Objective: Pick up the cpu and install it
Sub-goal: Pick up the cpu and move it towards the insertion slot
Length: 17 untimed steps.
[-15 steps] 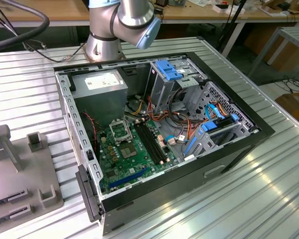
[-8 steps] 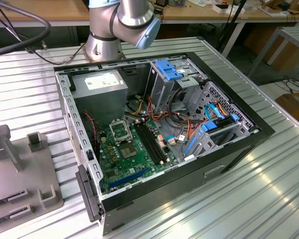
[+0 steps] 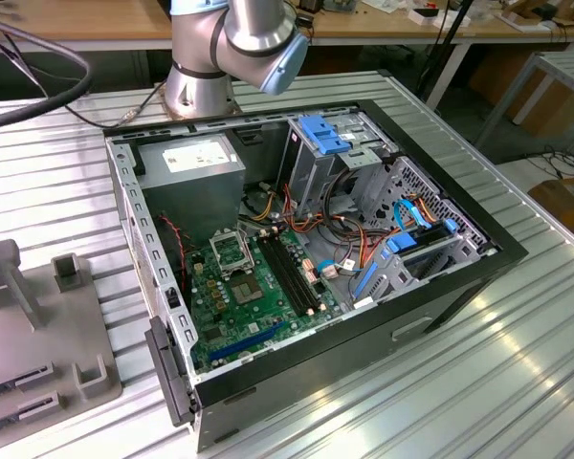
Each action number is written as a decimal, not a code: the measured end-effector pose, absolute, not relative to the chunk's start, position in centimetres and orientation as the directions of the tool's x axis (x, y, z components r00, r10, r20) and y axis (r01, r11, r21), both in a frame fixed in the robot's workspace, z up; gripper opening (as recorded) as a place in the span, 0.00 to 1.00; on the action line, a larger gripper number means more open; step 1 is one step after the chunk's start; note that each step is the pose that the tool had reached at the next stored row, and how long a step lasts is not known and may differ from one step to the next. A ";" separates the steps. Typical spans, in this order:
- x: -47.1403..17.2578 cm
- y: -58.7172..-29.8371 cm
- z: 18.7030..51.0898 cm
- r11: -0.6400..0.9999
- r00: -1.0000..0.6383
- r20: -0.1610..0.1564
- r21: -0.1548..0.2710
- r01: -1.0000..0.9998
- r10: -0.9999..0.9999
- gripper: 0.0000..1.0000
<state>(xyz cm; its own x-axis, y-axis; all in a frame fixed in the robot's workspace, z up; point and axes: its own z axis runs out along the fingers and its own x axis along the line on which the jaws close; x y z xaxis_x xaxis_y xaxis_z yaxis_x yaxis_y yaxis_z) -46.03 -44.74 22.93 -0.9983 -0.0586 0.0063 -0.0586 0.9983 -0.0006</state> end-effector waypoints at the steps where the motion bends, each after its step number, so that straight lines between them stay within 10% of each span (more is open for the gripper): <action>1: -46.0 -44.7 22.8 0.998 -0.998 0.006 -0.001 -0.058 -0.058 0.66; 17: -46.6 -44.7 19.3 0.998 -0.998 0.007 -0.004 -0.057 -0.057 0.66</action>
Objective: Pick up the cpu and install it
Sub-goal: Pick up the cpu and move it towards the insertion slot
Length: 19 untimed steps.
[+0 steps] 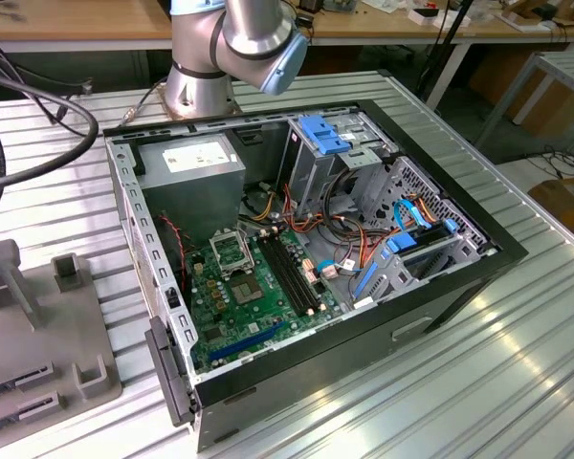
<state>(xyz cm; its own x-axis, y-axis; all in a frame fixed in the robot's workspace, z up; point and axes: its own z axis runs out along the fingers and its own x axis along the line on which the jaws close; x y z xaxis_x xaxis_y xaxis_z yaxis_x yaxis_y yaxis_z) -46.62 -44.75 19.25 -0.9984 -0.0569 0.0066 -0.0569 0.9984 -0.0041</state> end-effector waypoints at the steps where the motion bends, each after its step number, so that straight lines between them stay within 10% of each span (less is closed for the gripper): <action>1: -46.6 -44.8 19.2 0.998 -0.998 0.007 -0.004 -0.057 -0.057 0.66; 19: -46.4 -44.7 19.0 0.999 -0.999 0.008 -0.022 -0.041 -0.041 0.66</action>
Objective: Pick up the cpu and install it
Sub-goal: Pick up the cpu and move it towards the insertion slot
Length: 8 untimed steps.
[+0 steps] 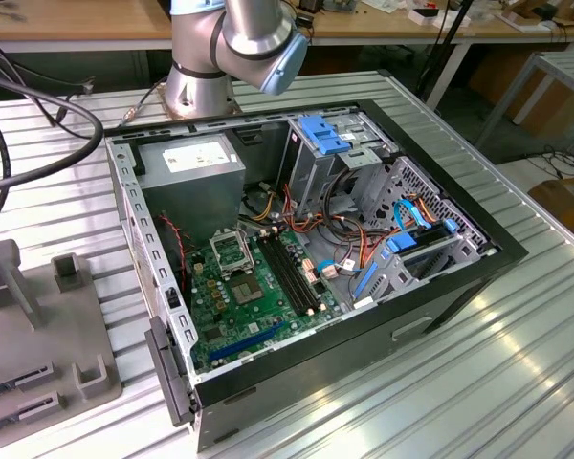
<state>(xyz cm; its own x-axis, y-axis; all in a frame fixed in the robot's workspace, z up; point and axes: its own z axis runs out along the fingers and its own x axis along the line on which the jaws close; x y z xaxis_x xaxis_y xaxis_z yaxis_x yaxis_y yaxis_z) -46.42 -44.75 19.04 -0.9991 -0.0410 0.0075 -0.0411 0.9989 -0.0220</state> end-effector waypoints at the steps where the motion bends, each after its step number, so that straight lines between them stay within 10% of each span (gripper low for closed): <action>1: -46.4 -44.7 19.0 0.999 -0.999 0.008 -0.022 -0.041 -0.041 0.67; 8: -46.4 -44.7 19.0 0.999 -0.999 0.008 -0.022 -0.041 -0.041 0.73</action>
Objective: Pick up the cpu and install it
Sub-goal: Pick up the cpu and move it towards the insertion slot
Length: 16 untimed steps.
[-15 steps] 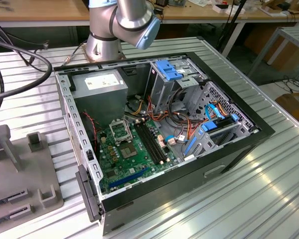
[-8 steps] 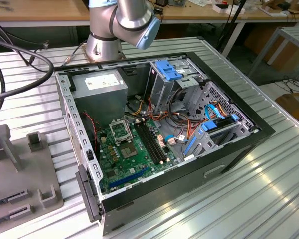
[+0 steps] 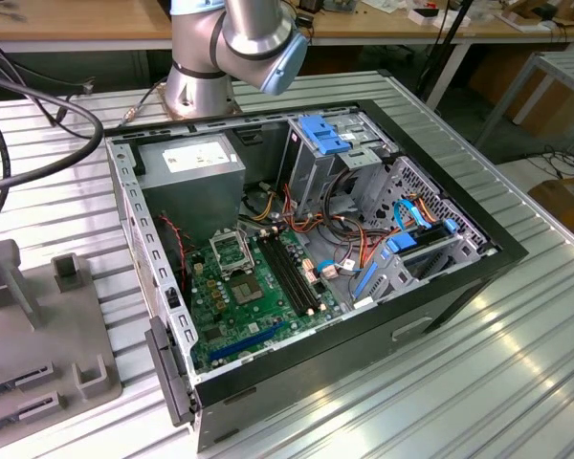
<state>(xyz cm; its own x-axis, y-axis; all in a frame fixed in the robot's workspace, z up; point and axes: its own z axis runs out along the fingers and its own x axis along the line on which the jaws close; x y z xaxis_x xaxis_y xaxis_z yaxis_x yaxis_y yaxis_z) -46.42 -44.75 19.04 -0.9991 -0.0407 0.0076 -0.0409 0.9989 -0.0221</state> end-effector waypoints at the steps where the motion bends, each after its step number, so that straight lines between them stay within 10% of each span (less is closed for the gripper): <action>1: -46.4 -44.7 19.0 0.999 -0.999 0.008 -0.022 -0.041 -0.041 0.73; 16: -46.4 -44.7 19.0 0.999 -0.999 0.008 -0.022 -0.041 -0.040 0.56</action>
